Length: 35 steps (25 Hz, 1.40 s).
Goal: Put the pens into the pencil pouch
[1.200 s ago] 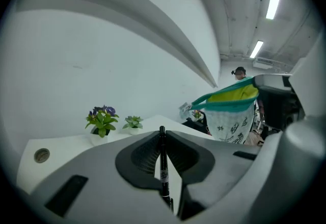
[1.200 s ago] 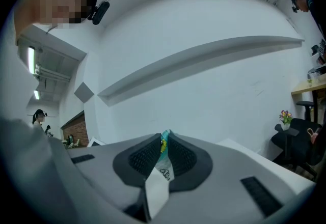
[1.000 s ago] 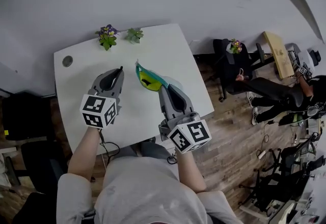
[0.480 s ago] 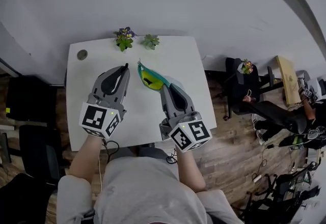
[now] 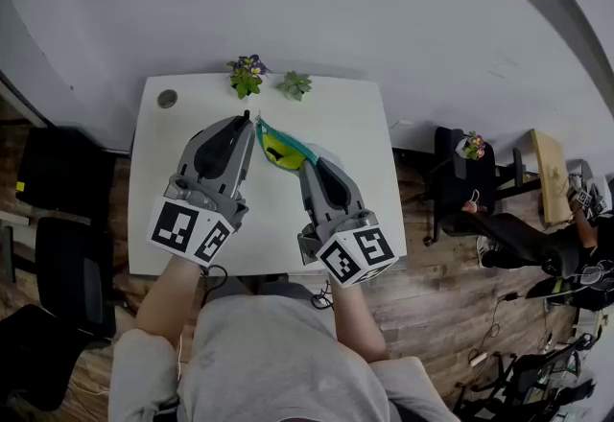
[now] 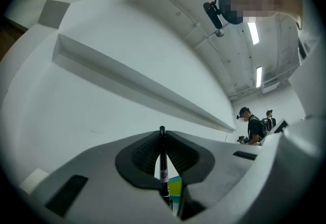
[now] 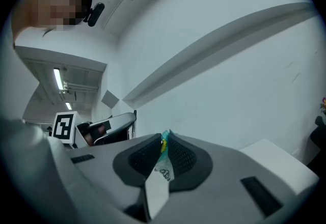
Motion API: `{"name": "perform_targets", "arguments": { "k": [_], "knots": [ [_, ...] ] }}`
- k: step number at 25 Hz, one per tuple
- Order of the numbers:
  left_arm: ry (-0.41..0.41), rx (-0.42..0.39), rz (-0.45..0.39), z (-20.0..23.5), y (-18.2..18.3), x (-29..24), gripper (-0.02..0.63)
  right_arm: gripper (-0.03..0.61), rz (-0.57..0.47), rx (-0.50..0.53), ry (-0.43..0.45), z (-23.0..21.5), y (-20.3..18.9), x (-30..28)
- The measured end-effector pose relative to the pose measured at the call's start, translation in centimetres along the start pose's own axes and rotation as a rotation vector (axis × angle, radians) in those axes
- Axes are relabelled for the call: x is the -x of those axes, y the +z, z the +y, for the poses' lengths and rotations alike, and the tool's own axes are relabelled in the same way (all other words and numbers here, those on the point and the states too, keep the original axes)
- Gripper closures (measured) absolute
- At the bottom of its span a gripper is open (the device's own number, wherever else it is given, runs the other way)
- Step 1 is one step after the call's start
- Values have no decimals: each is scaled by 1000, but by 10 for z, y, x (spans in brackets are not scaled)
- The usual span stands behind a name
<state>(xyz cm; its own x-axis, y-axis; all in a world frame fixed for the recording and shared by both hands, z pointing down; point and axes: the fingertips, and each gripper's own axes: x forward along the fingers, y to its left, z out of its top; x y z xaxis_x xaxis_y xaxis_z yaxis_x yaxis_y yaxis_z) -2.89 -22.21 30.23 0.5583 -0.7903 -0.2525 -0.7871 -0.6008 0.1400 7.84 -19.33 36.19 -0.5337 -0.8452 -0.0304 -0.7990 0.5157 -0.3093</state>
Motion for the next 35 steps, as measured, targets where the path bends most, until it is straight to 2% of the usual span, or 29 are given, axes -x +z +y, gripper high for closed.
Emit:
{"name": "perform_targets", "arguments": {
  "k": [6, 14, 23, 35],
  "knots": [
    [-16, 47, -103, -15, 25, -6, 560, 523, -1, -8, 39, 4, -1, 4],
    [-54, 40, -152, -38, 36, -18, 560, 523, -1, -26, 67, 12, -5, 10],
    [-60, 71, -183, -47, 27, -20, 560, 523, -7, -37, 81, 17, -4, 16],
    [-37, 53, -136, -47, 7, -16, 560, 523, -20, -39, 91, 22, 1, 18]
  ]
}}
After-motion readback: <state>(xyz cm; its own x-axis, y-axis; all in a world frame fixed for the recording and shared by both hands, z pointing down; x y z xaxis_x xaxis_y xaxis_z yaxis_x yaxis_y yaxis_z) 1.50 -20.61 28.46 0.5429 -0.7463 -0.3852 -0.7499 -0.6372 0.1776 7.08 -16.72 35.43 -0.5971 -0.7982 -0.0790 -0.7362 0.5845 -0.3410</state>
